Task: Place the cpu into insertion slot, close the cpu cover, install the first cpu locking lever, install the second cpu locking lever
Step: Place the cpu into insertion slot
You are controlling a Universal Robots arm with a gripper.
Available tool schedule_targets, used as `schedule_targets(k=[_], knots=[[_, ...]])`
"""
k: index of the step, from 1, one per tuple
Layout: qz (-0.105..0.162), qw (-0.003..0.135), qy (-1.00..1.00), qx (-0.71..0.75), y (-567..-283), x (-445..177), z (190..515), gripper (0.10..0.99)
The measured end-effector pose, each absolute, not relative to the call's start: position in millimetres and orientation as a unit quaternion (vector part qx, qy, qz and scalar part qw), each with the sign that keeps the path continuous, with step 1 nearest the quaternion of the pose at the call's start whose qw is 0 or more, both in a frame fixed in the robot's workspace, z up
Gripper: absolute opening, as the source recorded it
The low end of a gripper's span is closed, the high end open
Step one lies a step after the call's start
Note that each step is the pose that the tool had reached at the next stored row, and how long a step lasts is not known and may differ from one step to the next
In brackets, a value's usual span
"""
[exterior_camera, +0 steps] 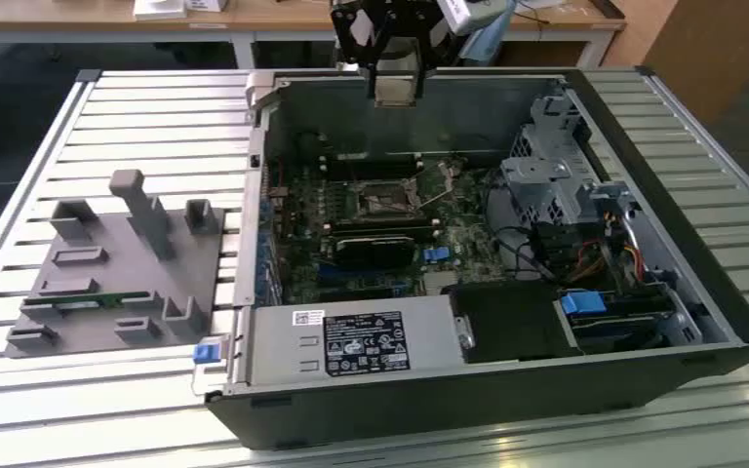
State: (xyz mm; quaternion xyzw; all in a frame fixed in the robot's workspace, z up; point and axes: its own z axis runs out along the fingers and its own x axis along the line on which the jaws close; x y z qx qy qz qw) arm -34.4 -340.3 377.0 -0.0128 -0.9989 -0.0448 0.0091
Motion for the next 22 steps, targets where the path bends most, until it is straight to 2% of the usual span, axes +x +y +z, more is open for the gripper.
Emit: schedule_targets(k=[22], knots=[[-0.045,0.008,-0.998,-0.032,-340.3,-34.4,377.0,0.537]])
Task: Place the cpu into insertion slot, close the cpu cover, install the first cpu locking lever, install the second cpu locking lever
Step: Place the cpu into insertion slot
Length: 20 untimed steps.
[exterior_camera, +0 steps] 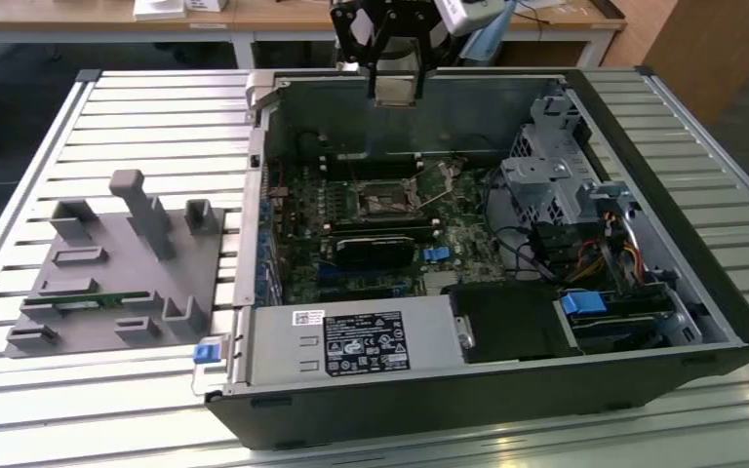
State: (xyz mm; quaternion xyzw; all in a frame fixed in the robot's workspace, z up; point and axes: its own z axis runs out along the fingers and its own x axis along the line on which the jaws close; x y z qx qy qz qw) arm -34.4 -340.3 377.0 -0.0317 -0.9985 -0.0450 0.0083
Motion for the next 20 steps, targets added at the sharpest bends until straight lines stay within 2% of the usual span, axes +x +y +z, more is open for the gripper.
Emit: schedule_targets(k=[20], knots=[[-0.045,0.007,-0.997,-0.057,-340.3,-34.4,377.0,0.537]])
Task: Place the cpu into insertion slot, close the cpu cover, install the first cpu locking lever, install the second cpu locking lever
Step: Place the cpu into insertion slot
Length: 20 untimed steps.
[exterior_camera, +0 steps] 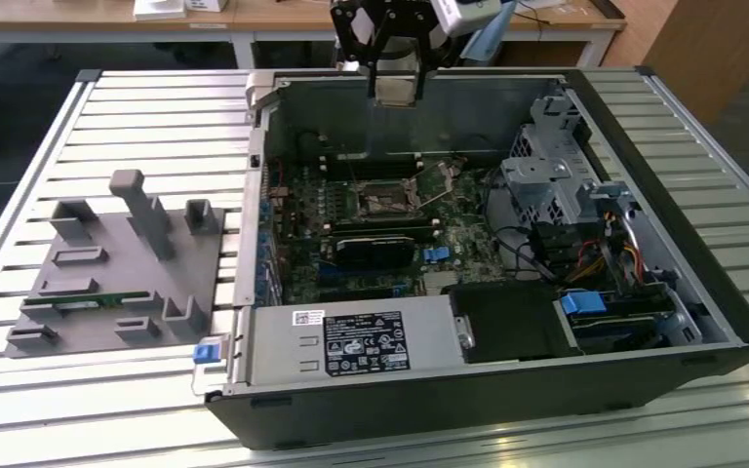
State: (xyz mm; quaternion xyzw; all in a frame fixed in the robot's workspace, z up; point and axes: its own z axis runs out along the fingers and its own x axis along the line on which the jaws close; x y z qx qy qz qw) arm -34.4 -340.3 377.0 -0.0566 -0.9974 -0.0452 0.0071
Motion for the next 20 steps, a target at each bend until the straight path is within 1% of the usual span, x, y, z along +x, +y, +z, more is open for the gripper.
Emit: schedule_targets(k=[20], knots=[[-0.045,0.006,-0.996,-0.078,-340.3,-34.6,377.0,0.537]])
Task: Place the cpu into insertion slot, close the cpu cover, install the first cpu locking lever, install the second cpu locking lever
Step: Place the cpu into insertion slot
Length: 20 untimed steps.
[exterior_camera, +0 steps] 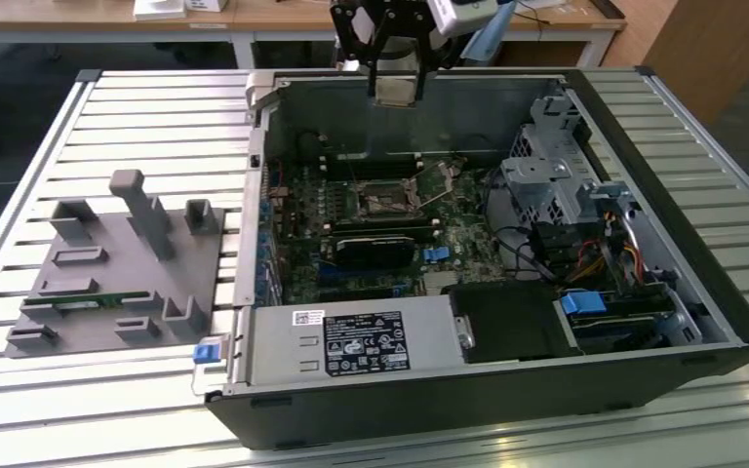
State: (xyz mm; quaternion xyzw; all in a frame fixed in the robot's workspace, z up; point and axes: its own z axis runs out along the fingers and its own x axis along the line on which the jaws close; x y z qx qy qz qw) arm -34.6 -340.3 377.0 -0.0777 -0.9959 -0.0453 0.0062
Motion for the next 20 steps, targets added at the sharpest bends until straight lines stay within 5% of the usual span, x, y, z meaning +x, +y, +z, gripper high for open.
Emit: schedule_targets(k=[20], knots=[[-0.045,0.005,-0.993,-0.105,-340.3,-34.7,376.9,0.537]])
